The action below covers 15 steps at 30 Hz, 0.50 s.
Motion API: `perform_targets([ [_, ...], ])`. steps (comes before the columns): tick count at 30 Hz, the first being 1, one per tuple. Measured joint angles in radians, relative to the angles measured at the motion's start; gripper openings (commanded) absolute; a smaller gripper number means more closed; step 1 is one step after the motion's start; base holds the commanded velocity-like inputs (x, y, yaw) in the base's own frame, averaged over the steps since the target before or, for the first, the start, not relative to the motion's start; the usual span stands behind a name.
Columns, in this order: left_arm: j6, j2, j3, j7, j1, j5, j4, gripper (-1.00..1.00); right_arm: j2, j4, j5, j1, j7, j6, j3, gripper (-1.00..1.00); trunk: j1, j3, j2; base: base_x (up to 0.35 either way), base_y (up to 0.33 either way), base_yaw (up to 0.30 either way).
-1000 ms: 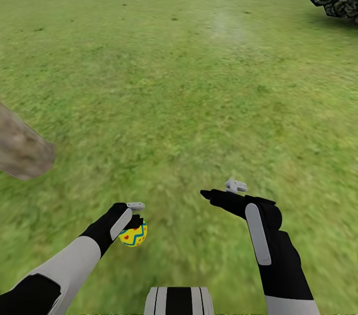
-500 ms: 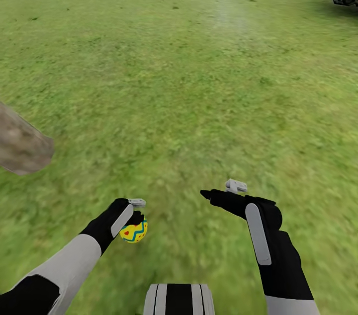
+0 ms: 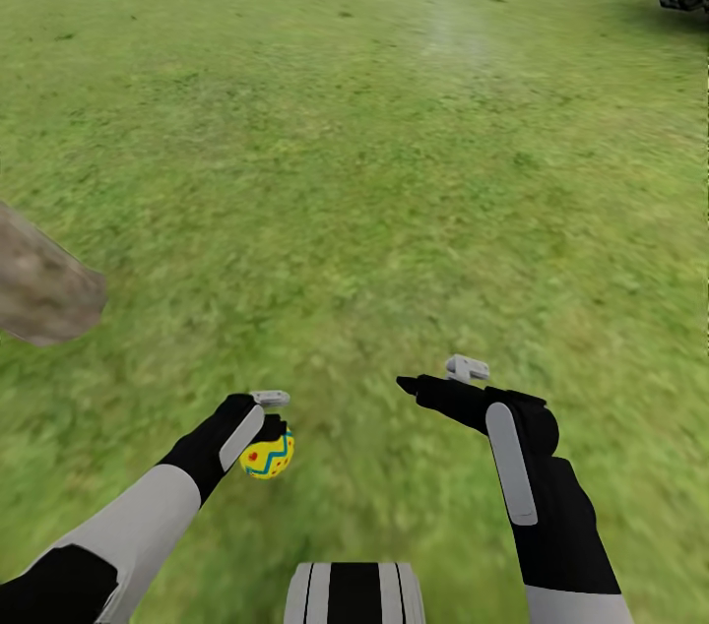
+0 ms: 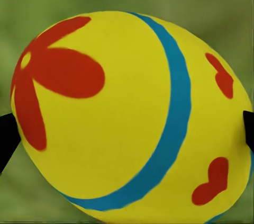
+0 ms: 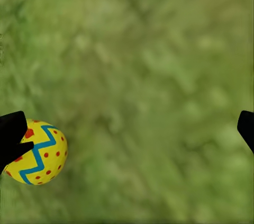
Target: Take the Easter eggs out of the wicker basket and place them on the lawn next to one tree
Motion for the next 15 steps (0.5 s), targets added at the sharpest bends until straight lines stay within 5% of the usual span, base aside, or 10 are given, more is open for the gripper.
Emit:
perform_targets([
  [15,-0.003,-0.001,0.003,-0.003,0.0,0.025,0.067,1.0,0.001,0.0,0.0,0.0,0.0,0.0,0.0,1.0,-0.003,0.027,0.002,0.0,0.0,0.0],
])
